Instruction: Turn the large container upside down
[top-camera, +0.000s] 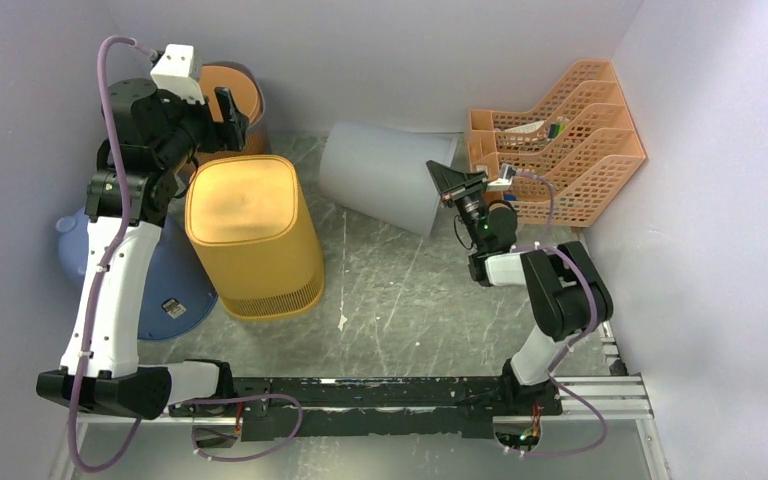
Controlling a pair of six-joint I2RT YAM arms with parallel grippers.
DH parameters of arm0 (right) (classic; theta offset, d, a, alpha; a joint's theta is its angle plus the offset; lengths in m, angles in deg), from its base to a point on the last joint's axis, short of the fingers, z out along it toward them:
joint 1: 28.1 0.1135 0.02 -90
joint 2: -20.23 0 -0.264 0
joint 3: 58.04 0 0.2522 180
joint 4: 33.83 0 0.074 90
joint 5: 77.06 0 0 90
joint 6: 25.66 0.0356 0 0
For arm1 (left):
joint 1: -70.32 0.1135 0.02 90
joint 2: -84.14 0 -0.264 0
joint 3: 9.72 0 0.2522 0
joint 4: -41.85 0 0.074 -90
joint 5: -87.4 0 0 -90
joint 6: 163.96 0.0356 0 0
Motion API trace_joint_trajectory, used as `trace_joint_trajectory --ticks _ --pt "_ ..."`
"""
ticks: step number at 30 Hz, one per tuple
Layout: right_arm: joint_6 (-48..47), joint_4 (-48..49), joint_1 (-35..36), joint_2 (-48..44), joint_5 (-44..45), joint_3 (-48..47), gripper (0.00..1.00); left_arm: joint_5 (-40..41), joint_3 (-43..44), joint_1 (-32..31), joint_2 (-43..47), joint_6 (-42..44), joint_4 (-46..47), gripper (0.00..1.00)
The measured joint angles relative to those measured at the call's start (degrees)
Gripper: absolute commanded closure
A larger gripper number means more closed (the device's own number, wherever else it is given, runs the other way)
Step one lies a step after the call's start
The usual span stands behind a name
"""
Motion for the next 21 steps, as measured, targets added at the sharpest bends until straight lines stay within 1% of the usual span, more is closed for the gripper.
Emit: trace_joint_trajectory --ticks 3,11,14,21 --pt "2.8 0.8 -0.1 2.7 -0.6 0.2 0.92 0.0 0.2 0.0 -0.2 0.1 0.0 0.10" --pt "6.6 3.9 -1.6 5.4 -2.6 -0.7 0.91 0.0 0.3 0.0 -1.9 0.5 -0.2 0.10" --pt "8.6 4.4 -4.0 5.6 -3.8 0.1 0.91 0.0 0.4 -0.1 -2.7 0.7 -0.2 0.10" --pt "13.0 4.9 -12.5 3.7 -8.1 6.5 0.90 0.1 0.4 -0.8 -4.5 0.7 -0.2 0.10"
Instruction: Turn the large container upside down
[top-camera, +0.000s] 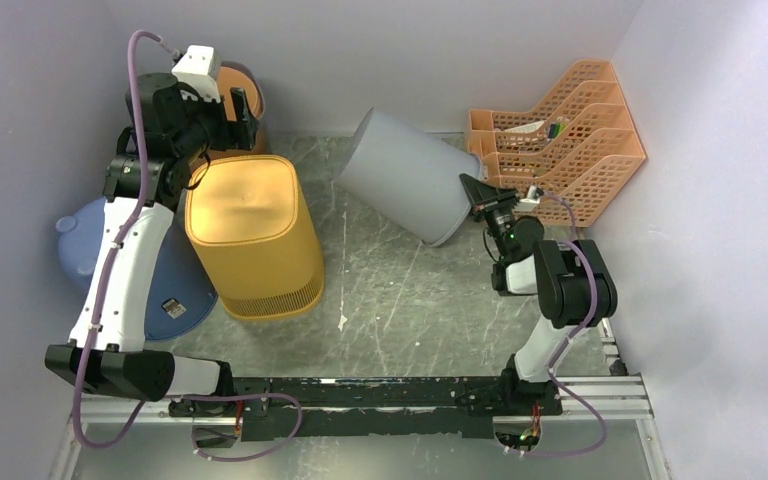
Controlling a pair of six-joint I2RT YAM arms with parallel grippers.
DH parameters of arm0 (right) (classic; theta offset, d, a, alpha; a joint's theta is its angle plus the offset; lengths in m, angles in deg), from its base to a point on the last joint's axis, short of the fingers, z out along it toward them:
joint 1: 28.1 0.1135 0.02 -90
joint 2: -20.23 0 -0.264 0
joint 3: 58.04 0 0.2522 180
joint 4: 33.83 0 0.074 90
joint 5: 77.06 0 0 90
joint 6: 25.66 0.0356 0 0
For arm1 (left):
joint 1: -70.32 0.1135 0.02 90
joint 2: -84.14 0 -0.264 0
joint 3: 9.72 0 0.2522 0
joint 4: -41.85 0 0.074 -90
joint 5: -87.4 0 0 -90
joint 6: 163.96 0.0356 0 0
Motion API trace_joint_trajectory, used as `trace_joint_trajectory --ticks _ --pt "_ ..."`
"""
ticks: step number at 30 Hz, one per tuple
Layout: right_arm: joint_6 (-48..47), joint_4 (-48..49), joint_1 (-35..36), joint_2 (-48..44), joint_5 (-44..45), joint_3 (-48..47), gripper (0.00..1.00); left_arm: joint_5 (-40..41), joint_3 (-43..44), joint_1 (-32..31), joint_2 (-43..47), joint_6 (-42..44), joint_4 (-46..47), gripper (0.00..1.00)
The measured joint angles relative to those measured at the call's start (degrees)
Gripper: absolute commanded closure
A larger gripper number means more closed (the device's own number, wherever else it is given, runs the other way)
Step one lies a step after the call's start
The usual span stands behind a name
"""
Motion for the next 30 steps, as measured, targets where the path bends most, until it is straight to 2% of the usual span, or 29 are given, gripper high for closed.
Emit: trace_joint_trajectory --ticks 5,11,30 --pt "1.6 0.1 -3.6 -1.1 -3.6 2.6 0.91 0.3 0.0 -1.1 -0.9 0.0 0.0 0.10" --pt "1.8 0.3 -4.1 -0.2 -6.7 3.5 0.91 1.0 0.0 -2.5 -1.9 0.0 0.0 0.06" --pt "2.8 0.5 -6.0 4.5 -7.2 7.9 0.92 2.8 -0.4 -5.7 -4.7 0.6 1.4 0.05"
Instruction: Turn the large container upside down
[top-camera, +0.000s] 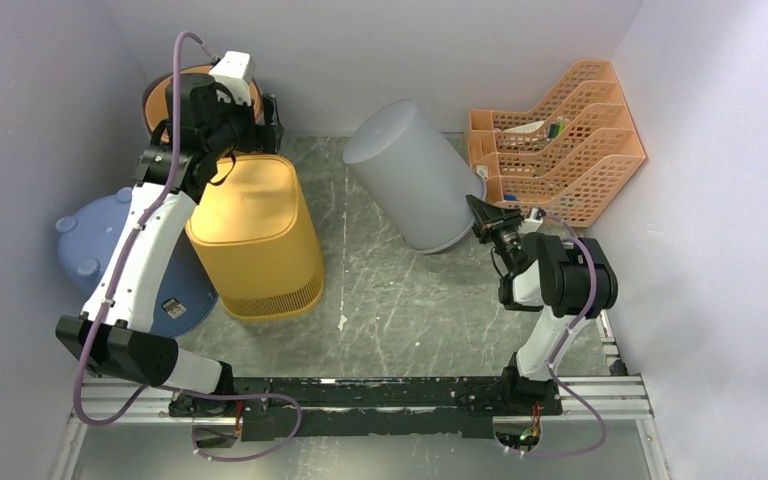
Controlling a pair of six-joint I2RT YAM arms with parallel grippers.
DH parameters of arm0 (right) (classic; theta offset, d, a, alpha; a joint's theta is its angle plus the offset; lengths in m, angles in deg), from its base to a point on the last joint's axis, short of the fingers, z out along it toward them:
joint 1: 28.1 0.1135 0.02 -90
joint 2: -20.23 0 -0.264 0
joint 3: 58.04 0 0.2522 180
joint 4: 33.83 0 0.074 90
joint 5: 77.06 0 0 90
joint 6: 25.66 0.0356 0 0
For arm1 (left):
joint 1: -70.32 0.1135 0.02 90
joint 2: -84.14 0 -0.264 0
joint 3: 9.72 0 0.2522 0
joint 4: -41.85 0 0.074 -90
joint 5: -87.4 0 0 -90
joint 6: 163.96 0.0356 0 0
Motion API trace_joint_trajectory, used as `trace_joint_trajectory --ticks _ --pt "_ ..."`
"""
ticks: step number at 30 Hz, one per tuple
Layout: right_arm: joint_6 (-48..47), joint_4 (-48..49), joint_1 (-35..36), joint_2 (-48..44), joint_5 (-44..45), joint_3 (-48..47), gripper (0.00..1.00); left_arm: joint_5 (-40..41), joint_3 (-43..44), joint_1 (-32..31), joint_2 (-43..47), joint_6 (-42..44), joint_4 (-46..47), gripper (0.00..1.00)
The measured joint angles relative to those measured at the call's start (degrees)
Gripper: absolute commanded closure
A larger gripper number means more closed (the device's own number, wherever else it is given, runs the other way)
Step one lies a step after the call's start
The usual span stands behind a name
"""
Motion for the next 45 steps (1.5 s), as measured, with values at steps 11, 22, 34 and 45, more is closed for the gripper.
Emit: trace_joint_trajectory --ticks 11,22,34,45 --pt "0.9 0.0 9.5 7.9 0.1 -7.0 0.91 1.4 0.0 -1.4 -1.0 0.4 0.2 0.04" --pt "-4.1 -0.5 15.2 17.5 -2.2 -7.5 0.68 1.9 0.0 -2.1 -1.0 0.8 0.2 0.04" --pt "-9.0 -0.5 9.4 15.2 -6.1 -1.3 0.63 2.3 0.0 -3.3 -1.9 0.9 0.2 0.04" --pt "-14.0 -1.9 8.4 0.0 -8.8 -1.3 0.63 2.5 2.4 -4.0 -3.5 1.0 -0.9 0.04"
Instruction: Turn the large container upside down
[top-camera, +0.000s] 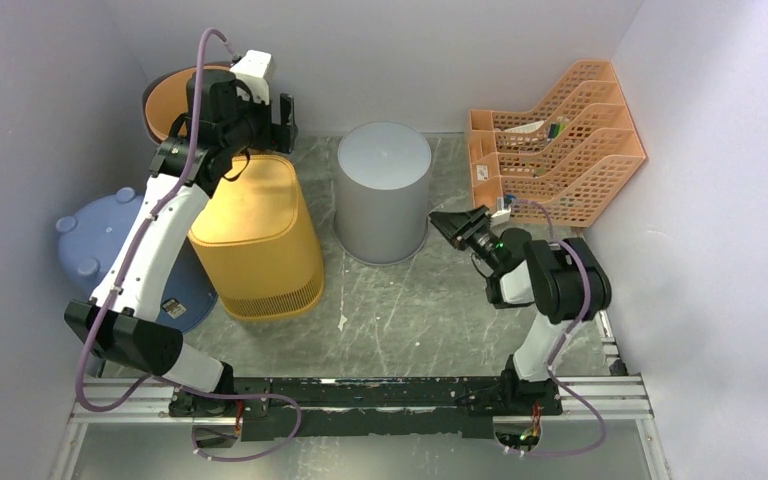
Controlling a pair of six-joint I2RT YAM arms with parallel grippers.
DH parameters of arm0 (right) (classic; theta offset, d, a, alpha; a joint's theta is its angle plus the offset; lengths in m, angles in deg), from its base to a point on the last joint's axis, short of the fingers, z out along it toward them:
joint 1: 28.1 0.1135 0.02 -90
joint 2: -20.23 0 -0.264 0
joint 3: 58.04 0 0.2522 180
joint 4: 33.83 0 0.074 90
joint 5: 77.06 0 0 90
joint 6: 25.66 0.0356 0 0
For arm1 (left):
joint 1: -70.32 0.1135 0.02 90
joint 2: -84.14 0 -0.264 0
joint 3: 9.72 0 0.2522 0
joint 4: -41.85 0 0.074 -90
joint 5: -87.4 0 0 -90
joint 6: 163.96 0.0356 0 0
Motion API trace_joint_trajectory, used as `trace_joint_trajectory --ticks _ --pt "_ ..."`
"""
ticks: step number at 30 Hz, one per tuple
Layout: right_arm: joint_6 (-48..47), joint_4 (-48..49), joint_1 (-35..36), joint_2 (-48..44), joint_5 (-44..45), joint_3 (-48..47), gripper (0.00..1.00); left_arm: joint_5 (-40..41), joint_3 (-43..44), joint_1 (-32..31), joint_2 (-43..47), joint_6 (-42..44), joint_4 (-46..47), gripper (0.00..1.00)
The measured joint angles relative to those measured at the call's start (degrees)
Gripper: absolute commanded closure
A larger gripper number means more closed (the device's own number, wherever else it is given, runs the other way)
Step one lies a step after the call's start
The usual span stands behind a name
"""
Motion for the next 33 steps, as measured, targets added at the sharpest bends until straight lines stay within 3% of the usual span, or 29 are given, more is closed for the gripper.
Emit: trace_joint_trajectory --ticks 2,7,13,18,25,33 --pt "-3.0 -4.3 0.0 -4.5 -0.5 -1.3 0.62 0.0 1.0 0.0 0.0 0.1 -0.2 0.04" --pt "-17.7 -31.9 0.2 -18.1 1.0 -11.4 0.61 0.0 2.8 0.0 0.0 0.4 -0.6 0.04" --pt "-37.6 -63.5 3.0 -29.1 12.4 -26.5 0.60 0.0 2.9 -0.2 0.0 0.4 -0.7 0.04" --pt "-48.1 -80.0 12.2 -31.5 22.7 -31.8 0.61 0.0 2.9 -0.4 0.0 0.4 -0.7 0.04" --pt "-52.5 -91.4 23.6 -32.2 30.8 -30.3 0.60 0.0 7.2 -0.4 -1.3 0.8 -1.6 0.04" --pt "-51.8 -90.3 27.5 -32.1 32.2 -24.7 0.60 2.0 8.3 -0.5 -1.7 2.1 -1.9 0.04"
